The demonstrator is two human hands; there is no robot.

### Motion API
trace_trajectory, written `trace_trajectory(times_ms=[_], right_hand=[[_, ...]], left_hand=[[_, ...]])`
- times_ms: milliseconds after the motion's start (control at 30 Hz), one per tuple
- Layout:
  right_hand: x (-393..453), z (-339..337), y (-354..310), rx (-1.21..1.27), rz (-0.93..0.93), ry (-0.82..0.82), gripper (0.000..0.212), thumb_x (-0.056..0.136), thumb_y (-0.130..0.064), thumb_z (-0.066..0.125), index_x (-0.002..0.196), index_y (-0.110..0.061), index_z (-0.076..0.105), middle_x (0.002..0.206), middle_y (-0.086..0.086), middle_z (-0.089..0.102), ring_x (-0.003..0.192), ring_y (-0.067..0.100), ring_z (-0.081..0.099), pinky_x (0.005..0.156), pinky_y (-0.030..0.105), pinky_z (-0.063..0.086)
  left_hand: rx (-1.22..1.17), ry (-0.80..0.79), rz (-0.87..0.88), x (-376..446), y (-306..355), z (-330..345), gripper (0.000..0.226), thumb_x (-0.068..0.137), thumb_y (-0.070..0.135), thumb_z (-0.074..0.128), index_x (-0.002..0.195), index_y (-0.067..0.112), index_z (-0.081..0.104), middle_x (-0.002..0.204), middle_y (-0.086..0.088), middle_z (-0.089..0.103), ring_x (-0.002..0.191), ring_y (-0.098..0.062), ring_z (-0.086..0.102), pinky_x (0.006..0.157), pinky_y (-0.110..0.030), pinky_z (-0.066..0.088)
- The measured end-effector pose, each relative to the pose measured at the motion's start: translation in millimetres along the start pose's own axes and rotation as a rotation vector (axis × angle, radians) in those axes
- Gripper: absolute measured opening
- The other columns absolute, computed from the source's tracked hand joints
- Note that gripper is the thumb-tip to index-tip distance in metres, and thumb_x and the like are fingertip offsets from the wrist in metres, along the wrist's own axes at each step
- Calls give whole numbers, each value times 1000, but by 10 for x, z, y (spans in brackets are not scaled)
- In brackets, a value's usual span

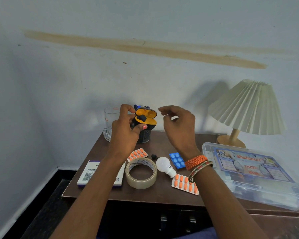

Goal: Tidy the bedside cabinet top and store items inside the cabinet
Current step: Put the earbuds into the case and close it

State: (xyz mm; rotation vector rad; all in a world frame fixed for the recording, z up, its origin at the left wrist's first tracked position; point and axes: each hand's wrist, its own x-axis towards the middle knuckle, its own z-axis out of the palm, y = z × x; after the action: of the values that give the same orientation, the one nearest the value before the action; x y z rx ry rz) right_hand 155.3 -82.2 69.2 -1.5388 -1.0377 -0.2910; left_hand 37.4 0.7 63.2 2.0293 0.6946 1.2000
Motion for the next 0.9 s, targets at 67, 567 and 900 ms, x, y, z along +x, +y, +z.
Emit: trace_trajectory(times_ms=[67,567,900], right_hand=[[23,-23,81,1,73,62,25,84,-6,53,92,-18,73,79,-9,66,74,1,60,68,6,44],[-124,332,562,-664,333,-749,33,81,-34,62,104,-10,65,101,8,65,91,26,62,83,40,55],[-127,425,618,-717,357,-878,38,80,-28,68,113,-10,61,115,10,62,105,28,60,88,40,52]], left_hand=[[15,6,-15,0,-2,-1,47,81,12,70,118,13,40,117,-7,66,108,-19,62,74,-3,37],[42,-35,-36,-12,8,0,54,80,13,70,125,16,41,120,-7,65,110,-19,61,81,-11,37],[46,-28,-40,-16,-37,-50,55,79,13,71,126,16,43,119,-8,65,110,-23,61,92,-26,44]])
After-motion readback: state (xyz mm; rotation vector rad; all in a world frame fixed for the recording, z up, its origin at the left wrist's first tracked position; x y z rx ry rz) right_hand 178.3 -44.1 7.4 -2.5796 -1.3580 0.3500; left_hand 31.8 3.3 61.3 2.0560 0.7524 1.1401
